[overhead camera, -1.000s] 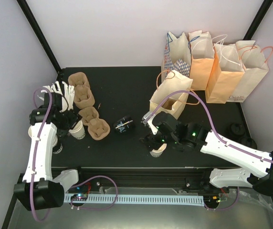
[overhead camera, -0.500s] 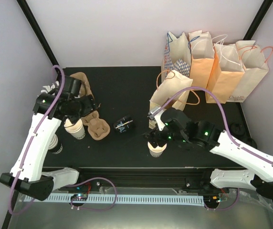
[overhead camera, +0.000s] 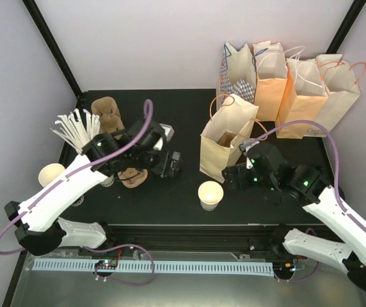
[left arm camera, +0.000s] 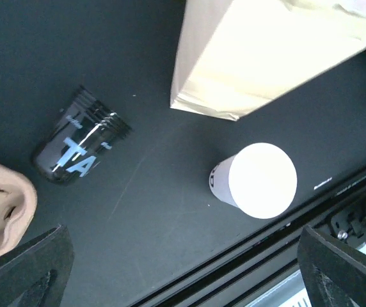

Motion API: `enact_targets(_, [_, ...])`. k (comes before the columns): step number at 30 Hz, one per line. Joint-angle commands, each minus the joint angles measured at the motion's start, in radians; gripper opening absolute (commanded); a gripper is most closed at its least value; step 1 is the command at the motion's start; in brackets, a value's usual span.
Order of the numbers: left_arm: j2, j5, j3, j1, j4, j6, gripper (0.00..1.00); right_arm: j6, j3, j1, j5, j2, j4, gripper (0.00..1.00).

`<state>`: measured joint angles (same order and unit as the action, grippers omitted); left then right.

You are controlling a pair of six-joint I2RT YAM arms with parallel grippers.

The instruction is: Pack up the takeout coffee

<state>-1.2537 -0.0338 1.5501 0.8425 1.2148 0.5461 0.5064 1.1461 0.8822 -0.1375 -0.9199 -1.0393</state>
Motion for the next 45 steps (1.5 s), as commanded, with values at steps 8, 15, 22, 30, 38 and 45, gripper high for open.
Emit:
enact_targets(8, [0.131, -0.202, -0.144, 0.058, -0.190, -0.013, 0.99, 0.155, -0.018, -0.551, 0.086, -0.092, -0.224, 1.00])
enact_targets(15, [0.259, -0.102, -0.235, -0.009, -0.290, -0.009, 0.99, 0.081, 0.052, -0.880, 0.122, -0.194, -0.209, 1.00])
enact_targets(22, [0.231, 0.064, -0.231, -0.013, -0.303, -0.014, 0.99, 0.149, 0.178, -1.130, -0.046, -0.343, -0.213, 1.00])
enact_targets(30, [0.227, 0.178, -0.251, -0.013, -0.325, -0.028, 0.99, 0.181, 0.188, -1.368, 0.014, -0.485, -0.133, 1.00])
enact_targets(38, [0.221, 0.233, -0.276, -0.013, -0.311, -0.037, 0.99, 0.187, 0.202, -1.400, 0.053, -0.638, -0.098, 0.95])
enact_targets(45, [0.241, 0.243, -0.308, -0.013, -0.316, -0.033, 0.99, 0.178, 0.239, -1.430, 0.074, -0.739, -0.068, 0.92])
